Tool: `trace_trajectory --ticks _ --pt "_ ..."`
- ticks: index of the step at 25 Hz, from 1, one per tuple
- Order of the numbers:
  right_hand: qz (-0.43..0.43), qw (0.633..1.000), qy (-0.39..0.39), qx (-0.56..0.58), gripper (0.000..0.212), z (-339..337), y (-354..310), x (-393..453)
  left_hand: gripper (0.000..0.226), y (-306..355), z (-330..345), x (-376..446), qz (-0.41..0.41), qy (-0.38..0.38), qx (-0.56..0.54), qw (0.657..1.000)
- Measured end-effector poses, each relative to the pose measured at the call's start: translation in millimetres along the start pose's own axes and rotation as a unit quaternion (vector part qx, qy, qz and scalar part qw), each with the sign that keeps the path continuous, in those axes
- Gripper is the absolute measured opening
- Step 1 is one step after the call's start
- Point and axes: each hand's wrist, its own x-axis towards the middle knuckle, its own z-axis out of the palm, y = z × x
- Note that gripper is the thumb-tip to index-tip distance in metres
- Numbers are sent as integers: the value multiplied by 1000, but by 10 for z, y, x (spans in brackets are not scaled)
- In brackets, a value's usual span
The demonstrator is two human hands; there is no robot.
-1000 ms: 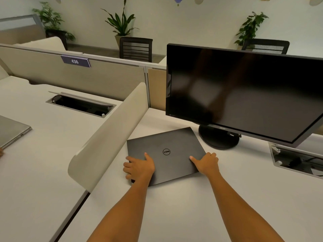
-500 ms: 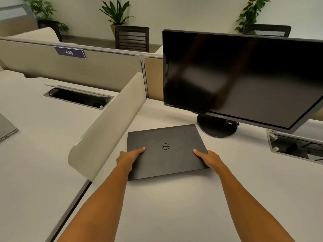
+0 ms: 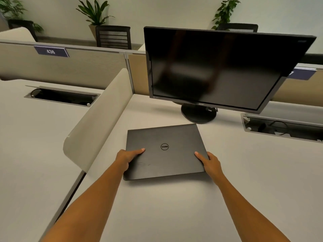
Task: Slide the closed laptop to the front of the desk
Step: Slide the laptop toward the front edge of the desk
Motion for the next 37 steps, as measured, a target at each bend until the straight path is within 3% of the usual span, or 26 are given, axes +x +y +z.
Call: trace_trajectory --ticks 4,12,20,27,37 --pt "2 999 36 33 28 -137 217 -345 90 -69 32 -185 30 -41 25 998" --pt "11 998 67 4 38 -626 641 -930 87 -569 244 -652 38 -88 97 991" --pt "-9 990 138 -15 28 -756 1058 -1540 73 -953 263 -893 147 -85 185 968" --pt "-27 981 168 -89 59 -724 1197 -1815 70 -994 189 -949 197 -103 261 939" --pt "-11 978 149 -148 65 -764 1108 -1834 82 -1047 151 -944 257 -76 311 912"
